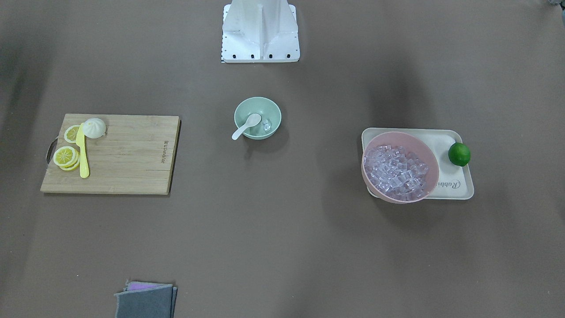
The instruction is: Put spoon and ice into bowl
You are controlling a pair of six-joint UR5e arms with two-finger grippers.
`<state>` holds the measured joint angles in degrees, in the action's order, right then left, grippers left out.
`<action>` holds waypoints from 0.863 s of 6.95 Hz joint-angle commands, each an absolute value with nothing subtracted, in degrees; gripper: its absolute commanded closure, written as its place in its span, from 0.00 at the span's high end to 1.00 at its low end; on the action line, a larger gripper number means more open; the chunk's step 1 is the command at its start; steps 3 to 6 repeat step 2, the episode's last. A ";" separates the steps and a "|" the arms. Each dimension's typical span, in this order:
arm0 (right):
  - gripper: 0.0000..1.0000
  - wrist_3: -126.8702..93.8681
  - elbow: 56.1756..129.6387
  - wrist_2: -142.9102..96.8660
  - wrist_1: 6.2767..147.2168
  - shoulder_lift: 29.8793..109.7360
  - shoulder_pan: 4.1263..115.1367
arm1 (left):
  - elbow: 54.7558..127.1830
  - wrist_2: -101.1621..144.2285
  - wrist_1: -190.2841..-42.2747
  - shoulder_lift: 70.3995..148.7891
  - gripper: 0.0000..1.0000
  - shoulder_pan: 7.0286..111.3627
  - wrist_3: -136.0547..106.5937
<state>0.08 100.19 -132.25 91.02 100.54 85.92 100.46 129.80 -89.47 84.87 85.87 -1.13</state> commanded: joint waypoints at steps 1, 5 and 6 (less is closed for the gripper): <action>1.00 0.09 100.20 -132.36 90.97 100.55 85.87 | 100.55 129.82 -89.47 83.85 0.98 85.87 -1.14; 1.00 0.09 100.20 -132.36 90.79 100.46 85.78 | 100.63 129.73 -89.47 83.85 0.98 85.87 -1.14; 1.00 0.09 100.20 -132.36 90.79 100.46 85.78 | 100.63 129.73 -89.47 83.85 0.98 85.87 -1.14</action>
